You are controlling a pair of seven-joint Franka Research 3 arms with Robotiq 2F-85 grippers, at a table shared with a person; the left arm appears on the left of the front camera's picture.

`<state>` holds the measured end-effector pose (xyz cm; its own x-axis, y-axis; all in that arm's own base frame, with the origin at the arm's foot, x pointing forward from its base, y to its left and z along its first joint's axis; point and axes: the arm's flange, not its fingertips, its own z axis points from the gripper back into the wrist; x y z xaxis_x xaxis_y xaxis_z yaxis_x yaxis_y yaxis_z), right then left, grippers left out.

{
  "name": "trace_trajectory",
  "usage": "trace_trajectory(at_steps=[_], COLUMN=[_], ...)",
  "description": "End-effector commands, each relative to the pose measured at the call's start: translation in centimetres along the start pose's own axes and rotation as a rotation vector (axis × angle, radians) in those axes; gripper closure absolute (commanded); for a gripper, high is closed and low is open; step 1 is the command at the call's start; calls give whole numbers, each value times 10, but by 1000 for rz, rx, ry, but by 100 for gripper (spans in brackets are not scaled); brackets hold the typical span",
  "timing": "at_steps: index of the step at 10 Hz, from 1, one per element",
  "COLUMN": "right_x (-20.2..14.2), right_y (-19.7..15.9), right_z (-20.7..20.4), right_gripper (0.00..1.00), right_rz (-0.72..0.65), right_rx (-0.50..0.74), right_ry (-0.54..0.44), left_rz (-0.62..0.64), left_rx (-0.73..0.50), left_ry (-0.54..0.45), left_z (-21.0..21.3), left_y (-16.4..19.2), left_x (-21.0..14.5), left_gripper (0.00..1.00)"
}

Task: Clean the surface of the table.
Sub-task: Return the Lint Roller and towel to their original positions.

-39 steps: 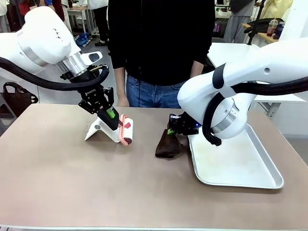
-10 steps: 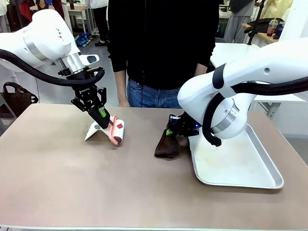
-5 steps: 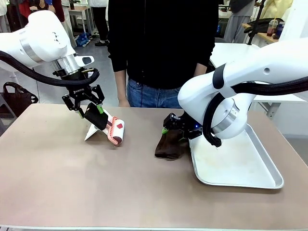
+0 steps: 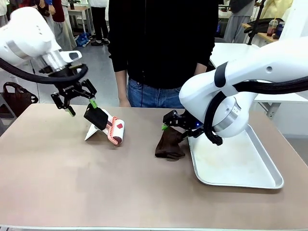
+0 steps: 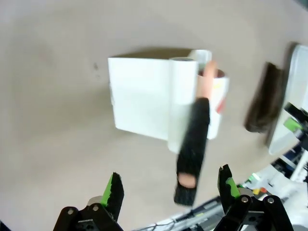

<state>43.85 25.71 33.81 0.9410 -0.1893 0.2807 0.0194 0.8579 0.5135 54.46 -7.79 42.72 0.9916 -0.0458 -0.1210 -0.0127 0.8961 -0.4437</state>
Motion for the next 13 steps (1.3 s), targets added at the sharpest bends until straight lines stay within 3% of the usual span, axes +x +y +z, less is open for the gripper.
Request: trace_trajectory(at_steps=[1,3,6,10,12,13], right_x=[2,1,-8,-18,-20,-23], right_y=[-2,-15,-61,-136,-157,-166], right_z=[23,49,112,172,188,191], right_gripper=[0,0,0,0,0,0], right_rz=[2,-2,-30,-168,-200,-236], right_rx=[11,72,238,532,683,679], right_ry=[-20,-11,111,280,321,329], left_rz=[-27,-19,-30,321,453,454], left_rx=[-187,-335,-519,-697,-757,-837], left_ry=[-18,-30,-42,-286,-408,-448], left_z=[34,64,82,47,24,12], left_y=[22,51,113,184,184,172], left_x=[-32,-57,-131,-224,-239,-232], left_gripper=[0,0,0,0,0,0])
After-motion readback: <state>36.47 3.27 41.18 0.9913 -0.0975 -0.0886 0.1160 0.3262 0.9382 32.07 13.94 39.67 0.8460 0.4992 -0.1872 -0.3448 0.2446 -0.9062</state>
